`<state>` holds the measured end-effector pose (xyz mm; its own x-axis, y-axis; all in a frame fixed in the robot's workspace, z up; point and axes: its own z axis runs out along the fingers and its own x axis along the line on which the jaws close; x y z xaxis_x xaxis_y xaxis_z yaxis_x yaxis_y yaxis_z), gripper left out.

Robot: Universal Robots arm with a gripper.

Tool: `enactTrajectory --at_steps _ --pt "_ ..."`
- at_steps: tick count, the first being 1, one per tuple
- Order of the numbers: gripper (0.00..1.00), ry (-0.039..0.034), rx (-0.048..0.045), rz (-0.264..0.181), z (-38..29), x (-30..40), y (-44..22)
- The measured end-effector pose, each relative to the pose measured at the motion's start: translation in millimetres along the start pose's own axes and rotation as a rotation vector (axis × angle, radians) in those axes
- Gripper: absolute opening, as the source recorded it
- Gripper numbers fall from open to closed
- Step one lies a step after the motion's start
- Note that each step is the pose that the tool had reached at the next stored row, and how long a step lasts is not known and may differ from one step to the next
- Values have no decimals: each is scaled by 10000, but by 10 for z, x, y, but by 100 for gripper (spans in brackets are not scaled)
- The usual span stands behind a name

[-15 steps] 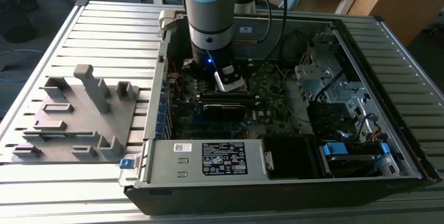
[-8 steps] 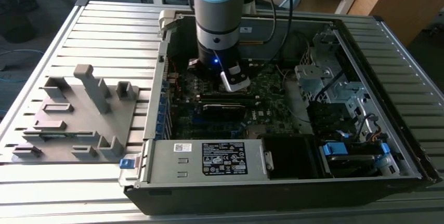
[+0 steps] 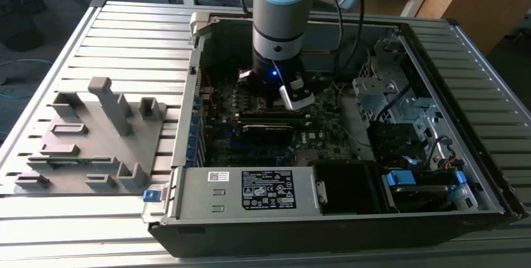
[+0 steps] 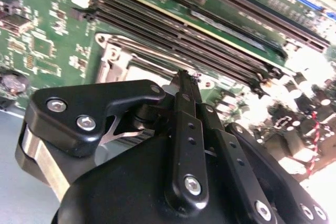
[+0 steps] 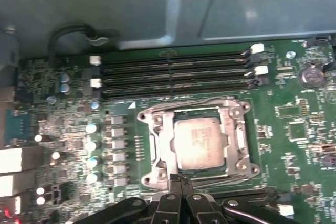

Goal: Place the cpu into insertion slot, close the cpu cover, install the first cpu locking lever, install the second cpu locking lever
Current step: 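Install the second cpu locking lever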

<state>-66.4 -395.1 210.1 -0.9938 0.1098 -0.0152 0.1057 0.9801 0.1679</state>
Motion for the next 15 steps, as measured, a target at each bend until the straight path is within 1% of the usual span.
enactTrajectory --at_steps 2,4,6,8,11,13,14,15 --pt "10 31 4 5 3 -34 11" --pt "10 49 13 8 7 -49 35" --pt "10 66 24 11 12 -63 62" --pt "10 79 60 14 19 -71 102" --pt "10 76 185 11 34 -71 187" --pt "10 68 294 9 44 -69 241" --pt "10 63 362 7 47 -67 263" --pt "10 55 456 4 52 -65 282"
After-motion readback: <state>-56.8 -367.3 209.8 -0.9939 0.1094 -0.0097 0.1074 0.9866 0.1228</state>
